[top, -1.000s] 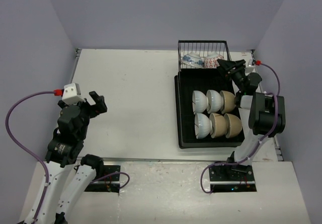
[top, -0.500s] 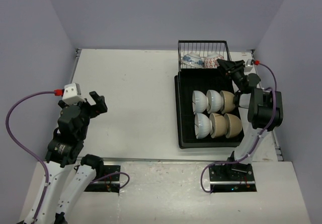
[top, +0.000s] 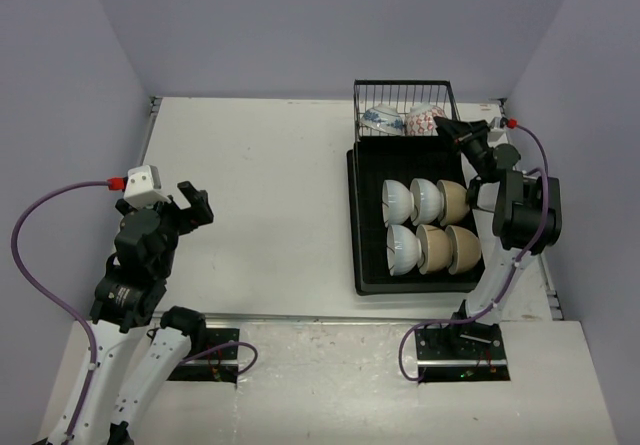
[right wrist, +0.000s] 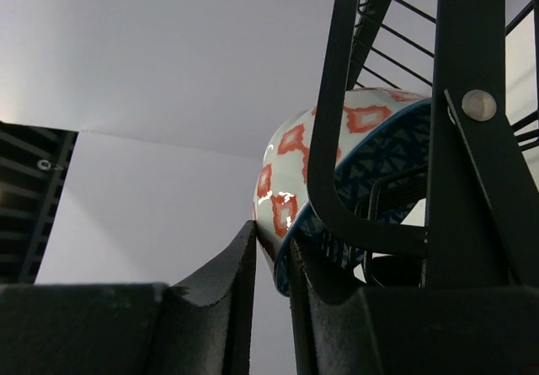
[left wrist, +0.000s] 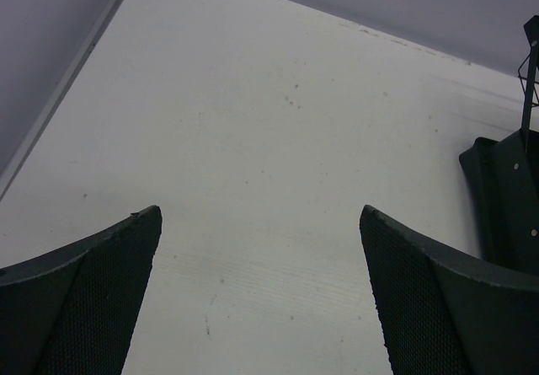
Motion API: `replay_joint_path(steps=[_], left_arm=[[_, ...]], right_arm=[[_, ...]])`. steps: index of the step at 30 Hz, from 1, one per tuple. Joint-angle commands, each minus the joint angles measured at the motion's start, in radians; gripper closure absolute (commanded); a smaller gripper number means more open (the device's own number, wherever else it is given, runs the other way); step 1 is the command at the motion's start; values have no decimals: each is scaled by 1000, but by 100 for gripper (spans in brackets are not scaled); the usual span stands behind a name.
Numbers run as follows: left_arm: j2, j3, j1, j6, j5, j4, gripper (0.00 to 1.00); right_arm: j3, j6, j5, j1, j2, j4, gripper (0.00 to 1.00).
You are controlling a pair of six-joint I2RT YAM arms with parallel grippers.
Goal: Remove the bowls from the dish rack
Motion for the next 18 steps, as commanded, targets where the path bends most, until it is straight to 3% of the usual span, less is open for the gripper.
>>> replay_joint_path(steps=[1,5,14,18], left_arm=[[4,7,-5,-20,-7,16,0],[5,7,-5,-20,-6,14,0],[5,7,-5,-20,-6,14,0],[2,7,-5,-20,-6,16,0]], right_arm=[[22,25,7,14,56,292,81],[30,35,6,14,65,306,83],[44,42,6,16,72,309,100],[49,41,6,14,70,314,100]])
